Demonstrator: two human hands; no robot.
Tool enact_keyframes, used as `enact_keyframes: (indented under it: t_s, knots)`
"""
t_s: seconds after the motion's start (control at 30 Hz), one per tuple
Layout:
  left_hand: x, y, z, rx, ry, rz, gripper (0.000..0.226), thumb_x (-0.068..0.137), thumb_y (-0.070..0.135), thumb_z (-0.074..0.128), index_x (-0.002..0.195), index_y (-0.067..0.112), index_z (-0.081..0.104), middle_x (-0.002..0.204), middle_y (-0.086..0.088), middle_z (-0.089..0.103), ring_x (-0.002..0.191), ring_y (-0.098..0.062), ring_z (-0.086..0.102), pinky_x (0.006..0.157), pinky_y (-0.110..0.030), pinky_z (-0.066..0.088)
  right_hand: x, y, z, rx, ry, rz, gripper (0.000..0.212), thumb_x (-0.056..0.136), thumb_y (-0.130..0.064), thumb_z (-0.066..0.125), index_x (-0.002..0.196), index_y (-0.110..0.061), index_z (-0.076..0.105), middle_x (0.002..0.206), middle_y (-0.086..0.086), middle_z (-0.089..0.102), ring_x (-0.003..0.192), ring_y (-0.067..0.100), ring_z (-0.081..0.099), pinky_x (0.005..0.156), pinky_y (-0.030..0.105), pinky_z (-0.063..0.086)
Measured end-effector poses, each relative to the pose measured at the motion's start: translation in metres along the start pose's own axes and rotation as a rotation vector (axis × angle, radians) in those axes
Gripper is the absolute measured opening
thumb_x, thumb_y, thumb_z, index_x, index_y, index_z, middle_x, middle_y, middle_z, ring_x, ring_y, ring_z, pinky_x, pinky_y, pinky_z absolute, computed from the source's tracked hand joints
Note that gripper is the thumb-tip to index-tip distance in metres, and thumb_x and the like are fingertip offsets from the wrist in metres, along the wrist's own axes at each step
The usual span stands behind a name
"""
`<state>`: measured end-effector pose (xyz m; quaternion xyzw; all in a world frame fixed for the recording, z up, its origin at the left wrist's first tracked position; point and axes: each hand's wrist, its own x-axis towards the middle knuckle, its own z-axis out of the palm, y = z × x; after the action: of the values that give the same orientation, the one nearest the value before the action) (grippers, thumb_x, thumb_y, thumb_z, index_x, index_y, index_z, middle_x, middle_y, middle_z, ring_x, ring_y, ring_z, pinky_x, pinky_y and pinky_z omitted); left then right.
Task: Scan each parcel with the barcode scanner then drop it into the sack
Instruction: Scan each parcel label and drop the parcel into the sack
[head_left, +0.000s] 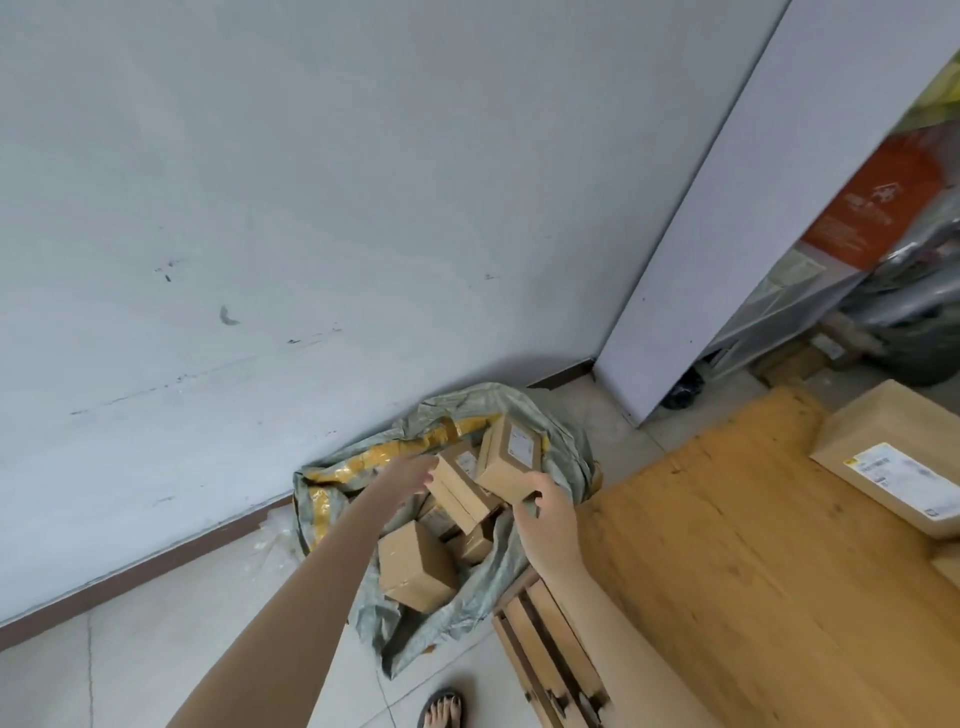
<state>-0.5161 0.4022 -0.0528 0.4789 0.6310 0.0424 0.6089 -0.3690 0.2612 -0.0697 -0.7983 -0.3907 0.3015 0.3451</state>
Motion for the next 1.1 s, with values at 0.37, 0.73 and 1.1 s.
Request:
enact_keyframes:
  t_s: [0.37,0.73,1.1]
  knots:
    - [-0.024,0.086,0.161,0.226,-0.212,0.268,0.033,0.098,0.012,0.049,0.128,-0.001,0.055,0.079,0.000,0.054,0.065,-0.009,0.049,0.056,-0.022,0.040,-0.030,0.068,-0.131,0.000,0.293,0.176,0.031,0.094,-0.020,0.053,0.125,-0.023,0.054,0.128,-0.006,0.053,0.122,0.012,0.049,0.099,0.025,0.040]
    - [-0.103,0.114,0.413,0.552,-0.474,0.463,0.029,0.096,0.033,0.053,0.117,0.014,0.059,0.107,-0.001,0.059,0.097,-0.018,0.058,0.079,-0.032,0.045,-0.116,0.202,-0.327,-0.002,0.586,0.407,0.026,0.093,-0.025,0.056,0.119,-0.027,0.053,0.119,-0.007,0.049,0.089,0.003,0.054,0.066,0.014,0.046]
    - [-0.164,0.140,0.605,0.634,-0.538,0.659,0.062,0.099,0.032,0.048,0.154,0.018,0.022,0.158,-0.004,0.030,0.143,-0.024,0.031,0.114,-0.039,0.029,-0.161,0.307,-0.478,0.026,0.826,0.608,0.051,0.091,-0.016,0.056,0.140,-0.017,0.041,0.138,0.007,0.046,0.118,0.024,0.052,0.097,0.032,0.047]
